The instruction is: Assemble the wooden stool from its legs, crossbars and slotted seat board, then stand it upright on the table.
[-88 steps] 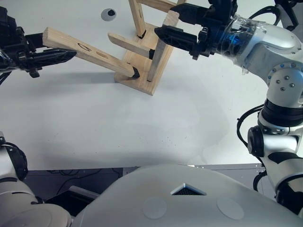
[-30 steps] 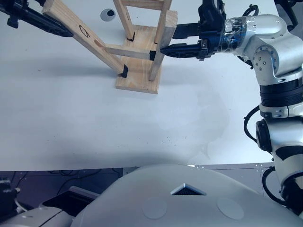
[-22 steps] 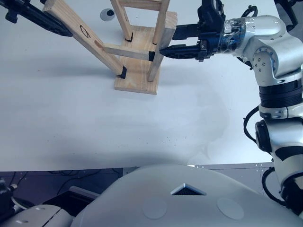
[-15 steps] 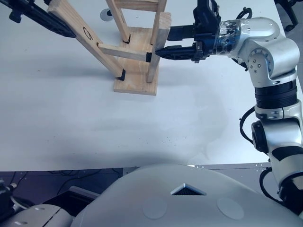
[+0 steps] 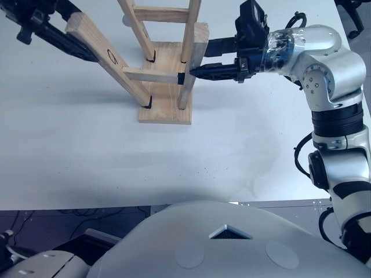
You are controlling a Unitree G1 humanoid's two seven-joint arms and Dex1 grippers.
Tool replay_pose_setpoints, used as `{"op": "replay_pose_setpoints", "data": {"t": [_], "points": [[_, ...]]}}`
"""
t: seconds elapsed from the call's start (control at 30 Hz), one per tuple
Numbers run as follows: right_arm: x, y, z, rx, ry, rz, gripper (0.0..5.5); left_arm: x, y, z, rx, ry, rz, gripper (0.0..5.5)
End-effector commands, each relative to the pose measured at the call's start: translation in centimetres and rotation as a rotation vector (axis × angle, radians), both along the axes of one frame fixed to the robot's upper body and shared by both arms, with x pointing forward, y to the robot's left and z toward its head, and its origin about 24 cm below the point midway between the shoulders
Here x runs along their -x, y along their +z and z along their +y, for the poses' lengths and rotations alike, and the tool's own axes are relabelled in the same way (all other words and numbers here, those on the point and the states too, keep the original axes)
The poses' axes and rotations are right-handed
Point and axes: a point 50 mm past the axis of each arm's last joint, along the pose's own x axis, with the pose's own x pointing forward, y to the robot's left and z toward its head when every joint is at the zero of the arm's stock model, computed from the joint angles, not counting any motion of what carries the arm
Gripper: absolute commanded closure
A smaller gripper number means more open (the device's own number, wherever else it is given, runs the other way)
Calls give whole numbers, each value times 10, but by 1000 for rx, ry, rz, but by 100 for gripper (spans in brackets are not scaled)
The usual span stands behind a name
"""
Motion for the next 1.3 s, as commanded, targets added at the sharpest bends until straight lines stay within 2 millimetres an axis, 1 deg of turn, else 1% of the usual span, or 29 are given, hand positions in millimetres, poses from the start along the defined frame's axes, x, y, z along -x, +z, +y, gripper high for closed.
{"op": "replay_pose_setpoints", "data": {"t": [0.03, 0.2, 0.27, 0.33, 0.37, 0.4, 0.5, 0.6, 0.77, 0.87, 1.0, 1.1, 1.17, 1.2, 1.27, 1.3], "points": [[15, -23, 17, 75, 66, 36, 345, 31, -77, -24, -6, -198, 354, 349], [22, -38, 21, 128, 67, 35, 345, 51, -110, -17, 10, -246, 366, 349], [23, -40, 21, 131, 60, 38, 345, 56, -117, -18, 51, -234, 375, 349], [23, -40, 20, 129, 53, 42, 345, 57, -118, -18, 92, -216, 364, 349], [23, -40, 19, 128, 50, 43, 309, 54, -116, -19, 109, -205, 350, 349], [23, -40, 19, 127, 52, 45, 296, 52, -114, -18, 128, -192, 332, 313], [25, -37, 18, 128, 72, 47, 230, 43, -96, -13, 199, -132, 269, 249], [25, -36, 16, 138, 78, 41, 189, 42, -84, -2, 213, -87, 203, 217], [27, -36, 14, 146, 75, 42, 189, 38, -68, 18, 253, 15, 122, 217], [25, -35, 13, 134, 64, 49, 189, 34, -55, 26, 339, 84, 70, 217], [24, -38, 9, 134, 43, 61, 189, 30, -39, 30, 404, 75, -10, 217], [28, -41, 8, 142, 46, 76, 189, 27, -28, 36, 391, 97, -63, 217], [29, -43, -1, 161, 40, 74, 189, 28, -25, 51, 359, 163, -84, 217], [28, -40, -7, 164, 25, 70, 189, 30, -25, 60, 346, 211, -90, 217], [32, -36, -17, 154, 0, 82, 189, 39, -31, 76, 362, 304, -62, 217], [35, -37, -22, 160, -4, 93, 189, 43, -37, 82, 375, 356, -55, 217]]}}
